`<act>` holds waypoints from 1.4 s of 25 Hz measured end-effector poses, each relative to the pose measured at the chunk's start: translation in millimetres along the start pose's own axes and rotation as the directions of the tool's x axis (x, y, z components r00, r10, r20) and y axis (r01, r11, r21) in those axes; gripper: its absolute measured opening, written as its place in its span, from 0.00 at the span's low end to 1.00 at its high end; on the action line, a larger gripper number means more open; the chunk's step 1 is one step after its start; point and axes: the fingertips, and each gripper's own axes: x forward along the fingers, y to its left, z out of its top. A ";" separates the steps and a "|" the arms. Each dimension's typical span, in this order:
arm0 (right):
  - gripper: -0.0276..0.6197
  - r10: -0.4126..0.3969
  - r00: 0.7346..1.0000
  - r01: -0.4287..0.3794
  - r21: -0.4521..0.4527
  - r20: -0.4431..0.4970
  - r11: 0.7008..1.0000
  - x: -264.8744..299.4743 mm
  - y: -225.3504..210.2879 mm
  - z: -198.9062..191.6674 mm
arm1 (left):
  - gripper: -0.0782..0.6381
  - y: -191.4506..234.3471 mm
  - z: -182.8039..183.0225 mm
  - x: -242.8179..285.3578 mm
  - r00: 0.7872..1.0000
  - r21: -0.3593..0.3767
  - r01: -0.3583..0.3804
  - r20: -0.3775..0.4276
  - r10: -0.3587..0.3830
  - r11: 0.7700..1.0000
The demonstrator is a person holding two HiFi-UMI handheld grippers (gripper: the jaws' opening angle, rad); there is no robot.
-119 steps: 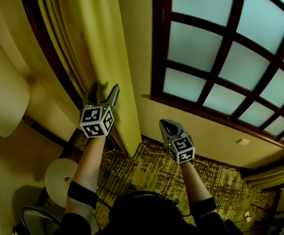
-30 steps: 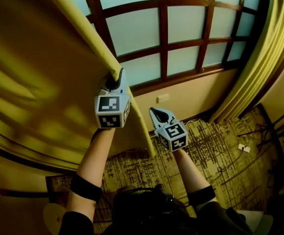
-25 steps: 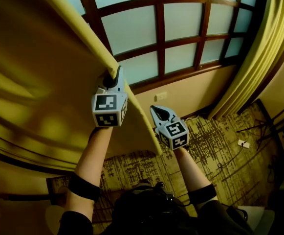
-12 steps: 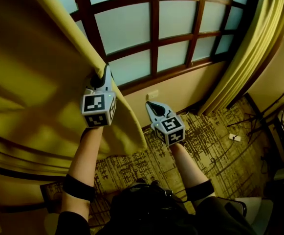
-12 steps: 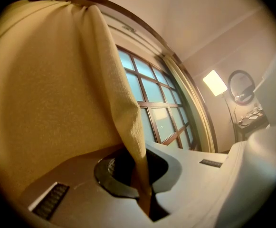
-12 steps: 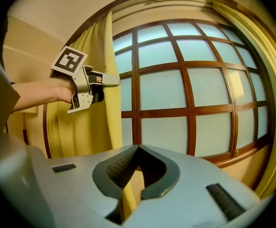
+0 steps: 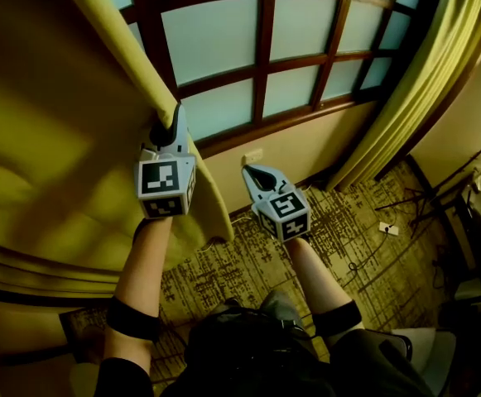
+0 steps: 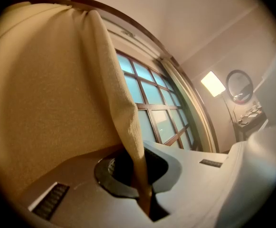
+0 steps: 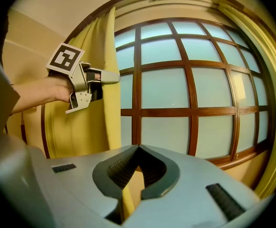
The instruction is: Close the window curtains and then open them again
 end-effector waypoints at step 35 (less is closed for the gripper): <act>0.04 0.191 0.979 -0.192 0.003 0.065 0.981 -68.6 -200.3 -1.2 | 0.11 -157.0 50.5 122.9 0.972 0.140 -0.213 -0.064 0.224 0.967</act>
